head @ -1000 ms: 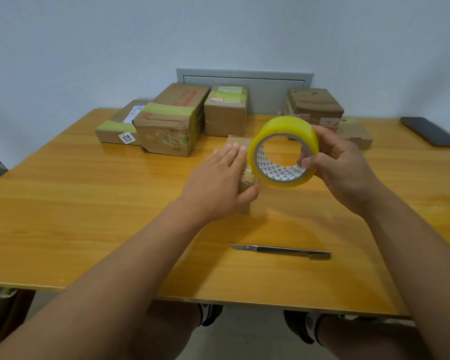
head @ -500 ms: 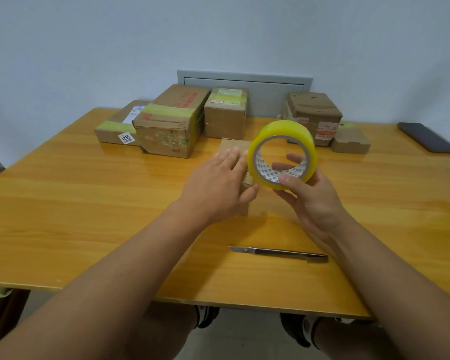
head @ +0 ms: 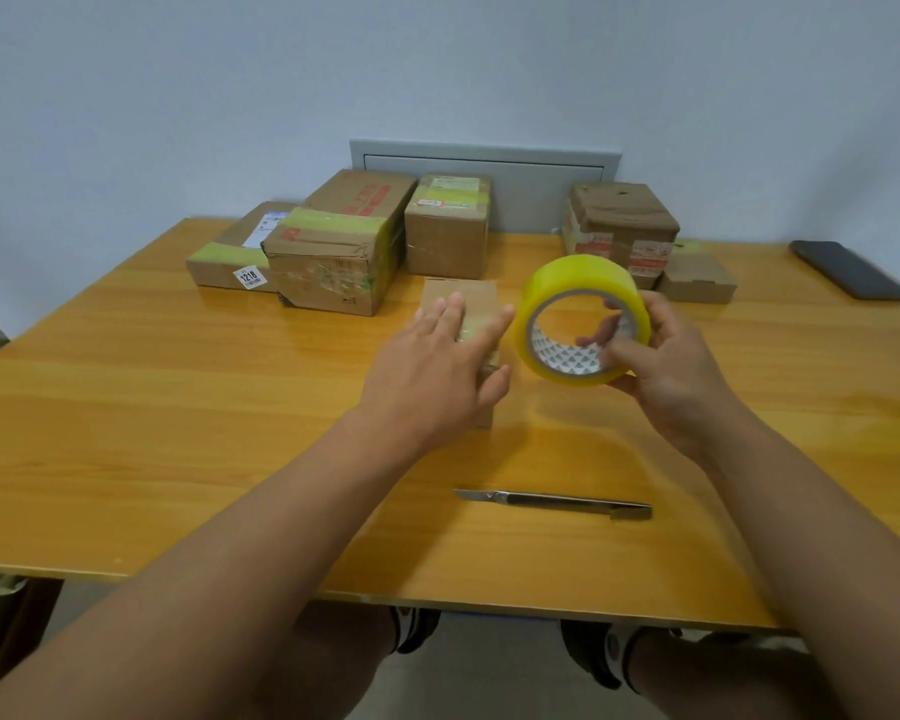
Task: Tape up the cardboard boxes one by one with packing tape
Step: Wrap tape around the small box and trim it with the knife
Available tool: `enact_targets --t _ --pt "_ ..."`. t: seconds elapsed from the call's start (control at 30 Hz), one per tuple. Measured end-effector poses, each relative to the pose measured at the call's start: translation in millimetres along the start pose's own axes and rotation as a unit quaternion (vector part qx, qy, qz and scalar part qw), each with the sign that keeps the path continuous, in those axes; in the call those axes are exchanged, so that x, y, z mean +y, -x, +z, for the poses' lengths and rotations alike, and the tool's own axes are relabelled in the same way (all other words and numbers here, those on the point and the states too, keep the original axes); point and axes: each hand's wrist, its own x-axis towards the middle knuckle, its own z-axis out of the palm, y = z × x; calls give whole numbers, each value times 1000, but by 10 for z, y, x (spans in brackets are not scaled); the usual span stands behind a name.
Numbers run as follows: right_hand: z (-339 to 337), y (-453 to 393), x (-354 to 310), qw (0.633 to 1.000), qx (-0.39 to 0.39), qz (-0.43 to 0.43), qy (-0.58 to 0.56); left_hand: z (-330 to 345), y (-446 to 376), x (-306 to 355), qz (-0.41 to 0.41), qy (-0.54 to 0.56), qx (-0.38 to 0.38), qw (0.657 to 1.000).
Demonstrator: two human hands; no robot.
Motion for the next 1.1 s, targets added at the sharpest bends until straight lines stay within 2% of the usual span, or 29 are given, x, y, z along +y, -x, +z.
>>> enact_targets --t 0.17,0.33,0.47,0.57,0.7,0.8,1.0,1.07,1.1 --pt "60 1 87 999 8 -2 32 75 10 -39 21 6 28 999" --pt "86 22 63 999 19 -10 36 64 -12 -120 45 -2 -10 999" --pt "152 45 -5 999 5 -32 13 56 43 -252 15 84 21 996" --pt "324 93 -23 998 -31 -47 10 90 122 -439 -15 231 51 971" --pt "596 127 4 997 -49 -56 32 155 259 -546 -53 412 87 906" --pt "676 118 21 996 -44 -60 38 180 284 -543 -66 433 93 894" --pt "775 101 47 997 -46 -61 18 260 208 -605 -72 501 50 861" --pt "801 84 37 997 -32 -65 22 285 204 -588 -75 490 76 865" --pt "814 76 33 997 -26 -67 22 295 205 -568 -77 456 112 880"
